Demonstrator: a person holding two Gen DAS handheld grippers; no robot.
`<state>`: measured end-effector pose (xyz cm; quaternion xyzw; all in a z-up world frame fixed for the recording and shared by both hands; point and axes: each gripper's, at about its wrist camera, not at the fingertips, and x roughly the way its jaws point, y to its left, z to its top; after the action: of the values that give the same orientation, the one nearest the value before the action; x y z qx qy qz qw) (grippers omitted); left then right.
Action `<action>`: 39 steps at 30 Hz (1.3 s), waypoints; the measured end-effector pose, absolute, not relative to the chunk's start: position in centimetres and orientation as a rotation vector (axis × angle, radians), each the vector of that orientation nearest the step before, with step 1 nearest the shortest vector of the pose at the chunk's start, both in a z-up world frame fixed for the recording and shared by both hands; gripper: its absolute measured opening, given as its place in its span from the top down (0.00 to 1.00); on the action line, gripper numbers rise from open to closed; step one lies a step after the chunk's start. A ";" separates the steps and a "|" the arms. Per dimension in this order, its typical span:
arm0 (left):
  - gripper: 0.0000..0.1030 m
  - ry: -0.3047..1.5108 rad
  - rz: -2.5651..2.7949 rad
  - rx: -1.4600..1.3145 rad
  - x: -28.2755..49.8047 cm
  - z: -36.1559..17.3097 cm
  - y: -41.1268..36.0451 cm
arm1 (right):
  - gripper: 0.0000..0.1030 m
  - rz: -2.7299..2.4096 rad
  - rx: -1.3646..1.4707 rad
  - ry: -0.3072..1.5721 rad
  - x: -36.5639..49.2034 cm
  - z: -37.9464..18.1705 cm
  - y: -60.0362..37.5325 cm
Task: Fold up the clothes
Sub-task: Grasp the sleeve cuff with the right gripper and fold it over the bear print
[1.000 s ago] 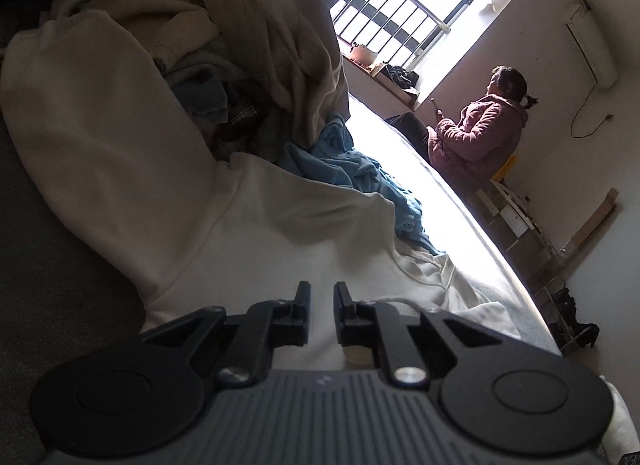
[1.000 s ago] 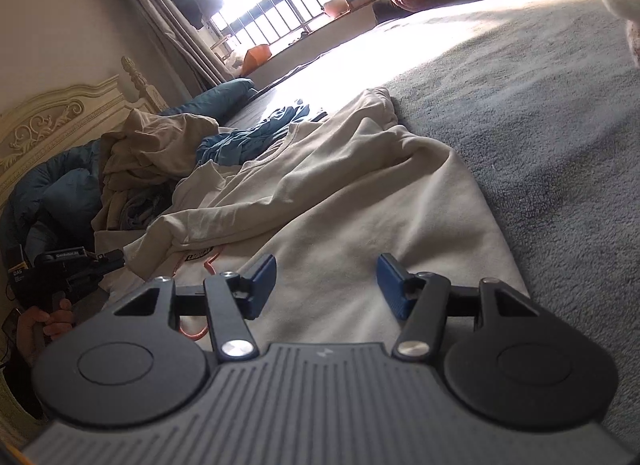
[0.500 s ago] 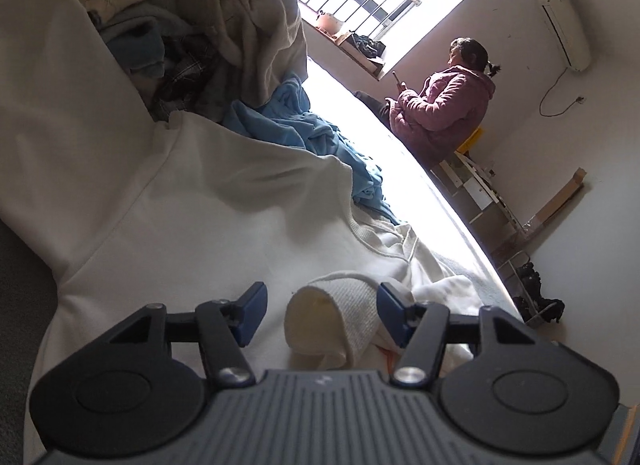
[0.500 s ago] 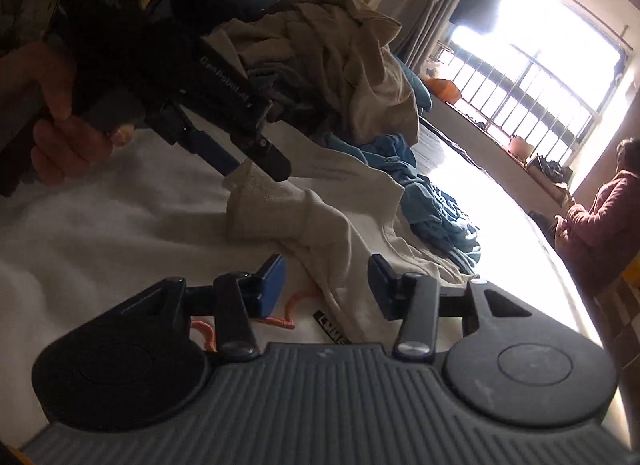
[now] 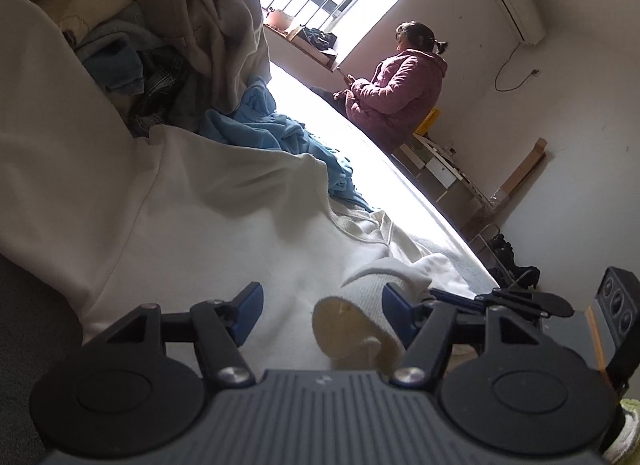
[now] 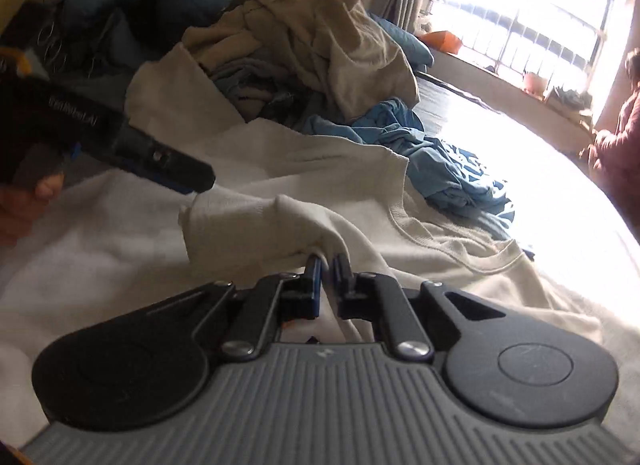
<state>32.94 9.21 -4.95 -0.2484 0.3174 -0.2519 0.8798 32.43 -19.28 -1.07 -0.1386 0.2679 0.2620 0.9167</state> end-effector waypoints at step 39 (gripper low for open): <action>0.32 0.535 -0.621 -0.427 28.0 -1.4 8.8 | 0.93 0.718 0.905 0.795 33.9 2.8 -22.7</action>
<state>27.95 8.78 -1.35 -0.2059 0.2582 -0.2996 0.8951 33.87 -22.65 2.80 0.4162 0.3657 0.3303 0.7642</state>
